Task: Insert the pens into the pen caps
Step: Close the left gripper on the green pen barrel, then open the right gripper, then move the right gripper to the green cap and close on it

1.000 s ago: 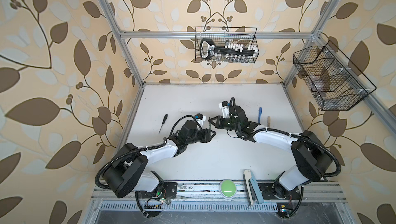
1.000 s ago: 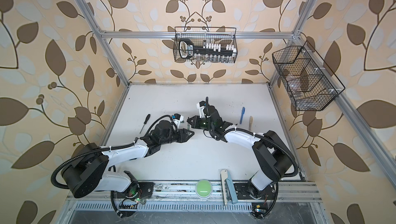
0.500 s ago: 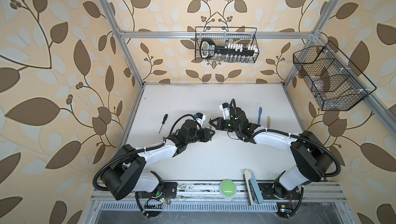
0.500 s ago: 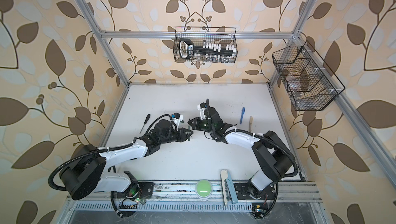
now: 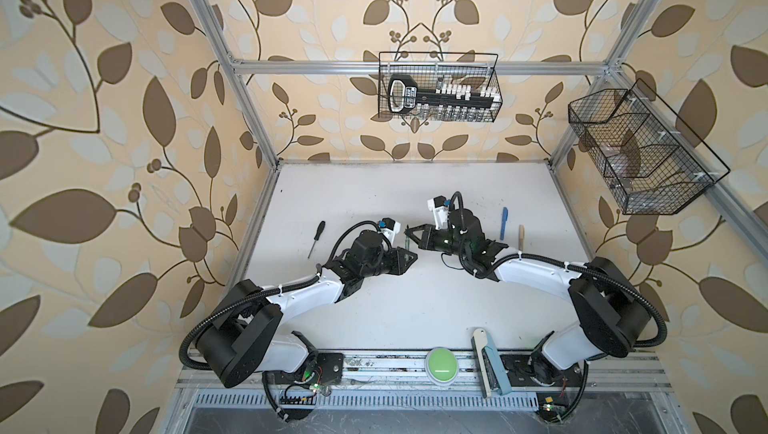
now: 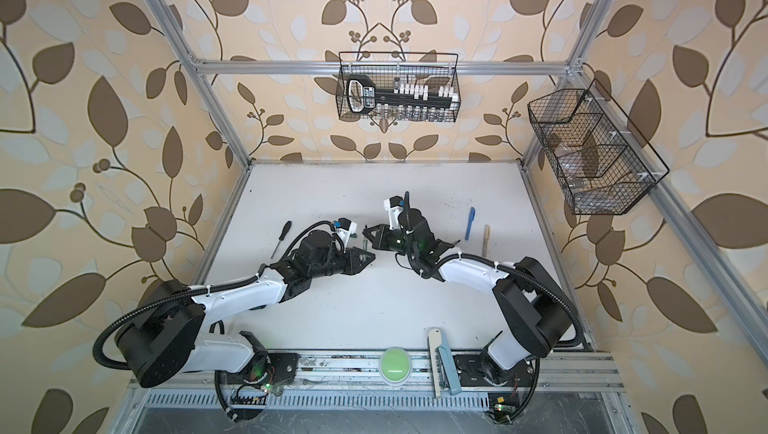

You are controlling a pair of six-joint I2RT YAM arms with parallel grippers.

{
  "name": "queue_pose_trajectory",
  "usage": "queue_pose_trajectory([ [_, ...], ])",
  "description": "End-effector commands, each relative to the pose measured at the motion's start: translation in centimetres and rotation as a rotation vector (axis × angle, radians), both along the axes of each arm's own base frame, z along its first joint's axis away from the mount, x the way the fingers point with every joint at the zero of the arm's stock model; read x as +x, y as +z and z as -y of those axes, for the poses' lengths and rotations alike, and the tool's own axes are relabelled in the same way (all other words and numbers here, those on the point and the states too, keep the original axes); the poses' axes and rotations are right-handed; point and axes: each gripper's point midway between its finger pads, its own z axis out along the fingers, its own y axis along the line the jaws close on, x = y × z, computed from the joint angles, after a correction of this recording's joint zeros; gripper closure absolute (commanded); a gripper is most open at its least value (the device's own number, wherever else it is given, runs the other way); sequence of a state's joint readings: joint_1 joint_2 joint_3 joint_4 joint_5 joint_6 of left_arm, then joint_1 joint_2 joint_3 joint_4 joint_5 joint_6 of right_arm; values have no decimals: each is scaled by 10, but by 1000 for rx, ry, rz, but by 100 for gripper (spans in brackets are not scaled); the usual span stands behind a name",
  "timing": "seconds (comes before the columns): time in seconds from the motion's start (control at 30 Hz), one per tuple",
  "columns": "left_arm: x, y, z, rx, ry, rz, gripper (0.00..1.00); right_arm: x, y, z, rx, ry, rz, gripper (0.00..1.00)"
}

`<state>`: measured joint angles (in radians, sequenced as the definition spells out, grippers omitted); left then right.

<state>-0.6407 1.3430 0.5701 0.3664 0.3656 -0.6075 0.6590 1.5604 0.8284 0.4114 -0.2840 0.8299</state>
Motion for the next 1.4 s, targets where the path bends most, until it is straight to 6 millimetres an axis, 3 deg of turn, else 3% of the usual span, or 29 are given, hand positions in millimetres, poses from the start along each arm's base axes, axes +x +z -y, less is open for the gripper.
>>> queue_pose_trajectory([
  [0.0,5,33,7,-52,-23,71,76,-3,-3,1,6,-10,0,100],
  [0.2,5,36,6,-49,-16,77,76,-4,-5,2,1,-15,3,100],
  [0.53,4,34,3,-35,-8,72,94,-5,2,4,6,-28,39,100],
  [0.57,3,33,2,-31,-8,71,95,-5,2,4,4,-27,40,98],
  [0.7,6,29,-9,46,29,72,100,-5,5,5,-16,-17,55,72],
  [0.83,6,25,-30,156,98,70,100,3,15,15,-142,-20,92,56],
  [1.07,5,35,-68,275,217,102,100,35,11,37,-332,-18,93,48],
  [1.17,2,41,-76,282,244,124,100,59,8,36,-338,-6,83,47],
  [1.37,-4,56,-88,282,266,182,100,105,-30,15,-348,34,17,46],
])
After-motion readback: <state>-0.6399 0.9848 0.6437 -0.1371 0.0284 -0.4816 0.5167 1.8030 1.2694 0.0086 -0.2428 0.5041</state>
